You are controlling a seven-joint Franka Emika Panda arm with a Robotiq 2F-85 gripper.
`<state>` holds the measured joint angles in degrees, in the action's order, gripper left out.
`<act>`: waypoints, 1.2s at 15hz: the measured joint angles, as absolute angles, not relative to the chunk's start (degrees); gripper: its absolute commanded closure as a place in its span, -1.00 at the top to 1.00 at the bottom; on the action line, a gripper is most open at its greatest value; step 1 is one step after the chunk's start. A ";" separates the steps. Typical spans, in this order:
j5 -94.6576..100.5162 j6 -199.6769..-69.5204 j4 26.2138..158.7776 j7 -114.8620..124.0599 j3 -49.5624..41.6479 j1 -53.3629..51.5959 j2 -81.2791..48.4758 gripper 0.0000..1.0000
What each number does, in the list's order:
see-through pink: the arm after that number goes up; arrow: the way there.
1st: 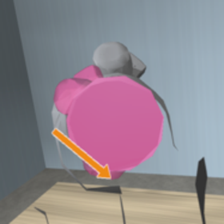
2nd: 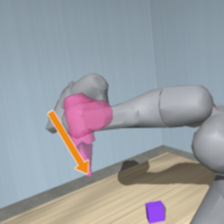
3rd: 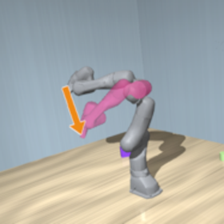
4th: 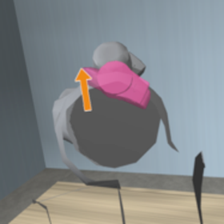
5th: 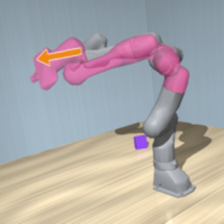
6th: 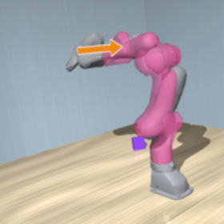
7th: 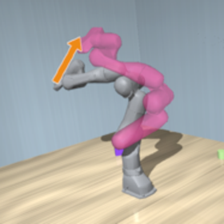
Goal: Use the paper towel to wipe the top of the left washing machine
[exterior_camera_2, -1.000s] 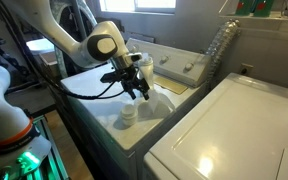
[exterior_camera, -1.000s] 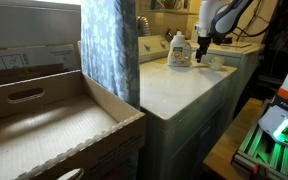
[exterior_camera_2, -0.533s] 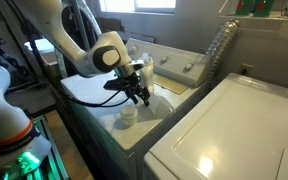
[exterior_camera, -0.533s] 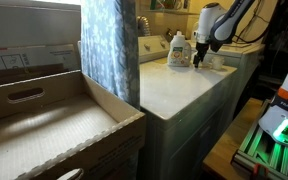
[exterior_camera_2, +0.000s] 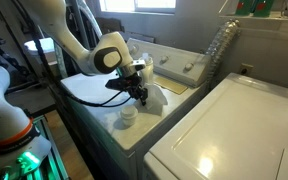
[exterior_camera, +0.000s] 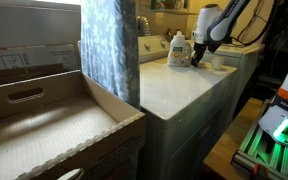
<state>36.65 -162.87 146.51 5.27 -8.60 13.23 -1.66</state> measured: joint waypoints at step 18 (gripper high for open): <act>2.04 -130.20 143.01 -5.61 -5.90 5.07 11.10 -0.99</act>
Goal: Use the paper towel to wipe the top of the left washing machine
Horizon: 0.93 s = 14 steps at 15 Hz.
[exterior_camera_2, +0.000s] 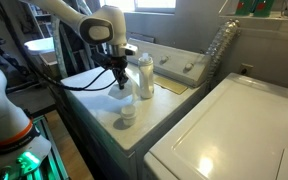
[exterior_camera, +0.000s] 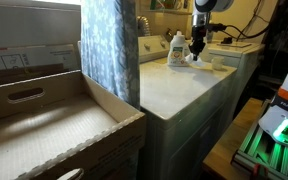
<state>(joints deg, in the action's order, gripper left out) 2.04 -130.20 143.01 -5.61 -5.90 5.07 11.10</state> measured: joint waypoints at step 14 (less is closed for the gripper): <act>-6.05 -123.04 141.25 -5.32 -5.85 4.19 10.84 1.00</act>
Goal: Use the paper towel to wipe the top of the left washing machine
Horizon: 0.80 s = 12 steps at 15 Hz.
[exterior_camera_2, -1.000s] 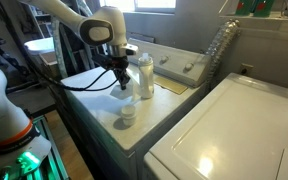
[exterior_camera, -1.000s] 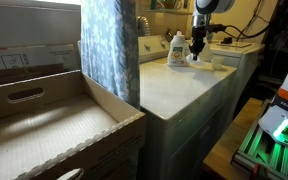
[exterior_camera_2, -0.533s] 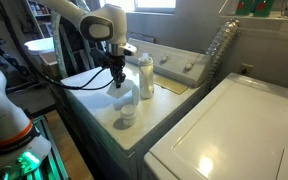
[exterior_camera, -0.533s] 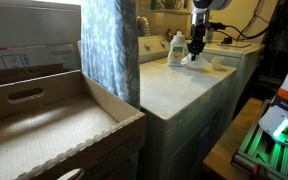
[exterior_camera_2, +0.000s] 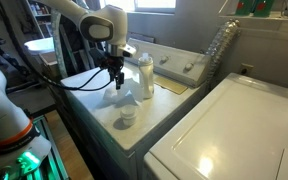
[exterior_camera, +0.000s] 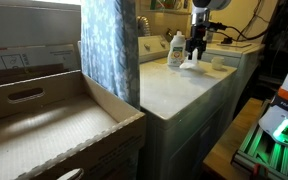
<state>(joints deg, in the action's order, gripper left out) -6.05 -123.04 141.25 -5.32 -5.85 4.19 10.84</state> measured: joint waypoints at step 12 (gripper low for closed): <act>4.22 -129.93 138.87 -3.12 -5.35 4.63 13.50 1.00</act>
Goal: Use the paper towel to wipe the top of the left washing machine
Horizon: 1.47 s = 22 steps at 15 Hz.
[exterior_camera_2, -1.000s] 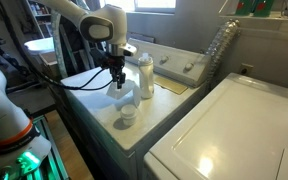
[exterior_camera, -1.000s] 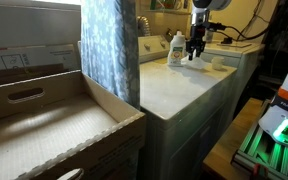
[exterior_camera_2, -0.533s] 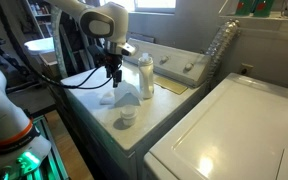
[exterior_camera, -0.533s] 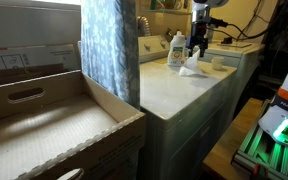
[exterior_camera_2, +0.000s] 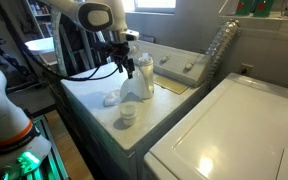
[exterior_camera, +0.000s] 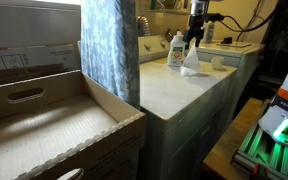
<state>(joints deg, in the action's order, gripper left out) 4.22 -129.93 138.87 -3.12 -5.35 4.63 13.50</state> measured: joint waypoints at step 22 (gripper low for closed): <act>12.36 -125.57 139.44 -4.14 -3.80 2.99 6.04 0.06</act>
<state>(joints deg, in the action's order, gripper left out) 12.36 -125.57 139.44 -4.14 -3.80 2.99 6.04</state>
